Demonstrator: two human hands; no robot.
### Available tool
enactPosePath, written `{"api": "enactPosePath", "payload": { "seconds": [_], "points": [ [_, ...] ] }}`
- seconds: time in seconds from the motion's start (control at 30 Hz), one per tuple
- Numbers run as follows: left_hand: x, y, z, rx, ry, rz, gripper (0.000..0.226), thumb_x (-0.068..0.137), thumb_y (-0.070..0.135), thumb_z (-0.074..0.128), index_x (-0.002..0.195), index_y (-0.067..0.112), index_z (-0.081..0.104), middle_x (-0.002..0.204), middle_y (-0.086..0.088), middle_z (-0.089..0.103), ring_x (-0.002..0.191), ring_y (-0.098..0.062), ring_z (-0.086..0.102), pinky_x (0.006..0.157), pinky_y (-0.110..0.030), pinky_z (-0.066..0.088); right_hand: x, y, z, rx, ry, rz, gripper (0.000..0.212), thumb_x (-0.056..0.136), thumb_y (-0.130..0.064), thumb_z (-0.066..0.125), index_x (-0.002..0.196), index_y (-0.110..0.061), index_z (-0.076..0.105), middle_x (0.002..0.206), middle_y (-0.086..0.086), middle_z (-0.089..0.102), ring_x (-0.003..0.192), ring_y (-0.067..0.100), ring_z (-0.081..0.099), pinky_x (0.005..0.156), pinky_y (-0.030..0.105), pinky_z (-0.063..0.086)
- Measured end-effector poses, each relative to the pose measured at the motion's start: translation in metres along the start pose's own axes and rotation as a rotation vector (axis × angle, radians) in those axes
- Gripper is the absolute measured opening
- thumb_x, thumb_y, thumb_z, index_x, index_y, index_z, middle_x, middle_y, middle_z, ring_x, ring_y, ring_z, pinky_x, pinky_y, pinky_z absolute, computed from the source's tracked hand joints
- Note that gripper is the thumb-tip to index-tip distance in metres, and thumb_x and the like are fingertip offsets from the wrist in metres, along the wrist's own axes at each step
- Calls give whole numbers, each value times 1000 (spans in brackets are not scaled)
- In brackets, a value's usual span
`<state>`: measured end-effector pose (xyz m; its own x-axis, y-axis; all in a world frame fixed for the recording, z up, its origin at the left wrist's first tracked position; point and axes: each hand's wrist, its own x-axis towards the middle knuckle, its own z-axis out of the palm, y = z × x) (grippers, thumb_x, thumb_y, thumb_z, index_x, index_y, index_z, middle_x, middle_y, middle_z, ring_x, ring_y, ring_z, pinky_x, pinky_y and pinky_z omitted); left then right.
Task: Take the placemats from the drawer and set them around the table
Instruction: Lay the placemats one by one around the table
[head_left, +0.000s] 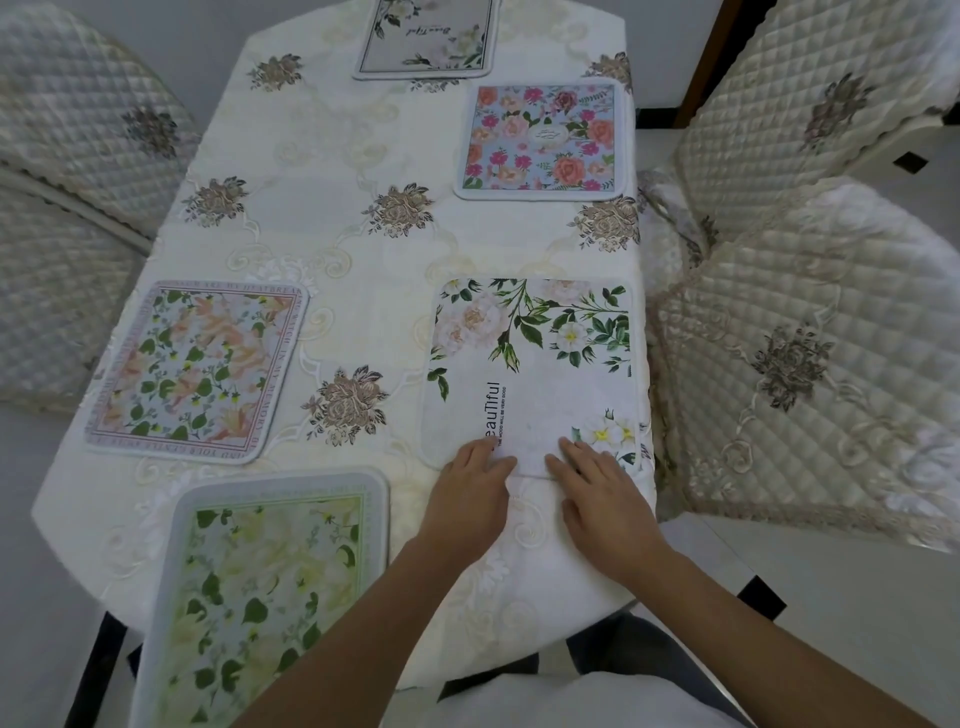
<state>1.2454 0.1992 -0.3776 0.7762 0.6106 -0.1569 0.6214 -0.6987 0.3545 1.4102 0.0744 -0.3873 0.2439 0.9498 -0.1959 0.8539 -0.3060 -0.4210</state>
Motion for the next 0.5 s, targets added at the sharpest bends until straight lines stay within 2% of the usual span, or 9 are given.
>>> {"api": "enactPosePath", "payload": {
  "seconds": [0.1, 0.27, 0.37, 0.5],
  "points": [
    [-7, -14, -1, 6, 0, -35, 39, 83, 10, 59, 121, 14, 65, 135, -14, 55, 125, -30, 51, 92, -43, 53, -12, 16, -4, -16, -3, 46, 53, 91, -18, 53, 144, -18, 46, 155, 3, 34, 144, 23, 31, 120, 40, 18],
    [-18, -37, -7, -24, 32, -76, 38, 86, 9, 59, 123, 15, 64, 135, -11, 55, 125, -27, 49, 95, -44, 52, -29, 38, -9, -38, 10, 81, 59, 88, -15, 60, 145, -17, 45, 155, 3, 35, 144, 23, 31, 118, 43, 25],
    [-15, -36, -9, -21, 40, -84, 36, 90, 21, 45, 120, 17, 64, 133, -9, 54, 124, -25, 49, 96, -42, 50, -26, 40, -11, -24, 19, 81, 52, 89, -15, 58, 141, -15, 50, 151, 5, 41, 141, 25, 35, 117, 44, 28],
    [1, -35, -12, -11, 52, -132, 48, 94, 31, 28, 125, 13, 60, 132, -9, 54, 120, -25, 49, 97, -41, 49, -12, 41, -15, 9, 32, 117, 49, 91, -21, 54, 140, -15, 48, 148, 6, 40, 137, 25, 37, 115, 41, 31]
  ]
}}
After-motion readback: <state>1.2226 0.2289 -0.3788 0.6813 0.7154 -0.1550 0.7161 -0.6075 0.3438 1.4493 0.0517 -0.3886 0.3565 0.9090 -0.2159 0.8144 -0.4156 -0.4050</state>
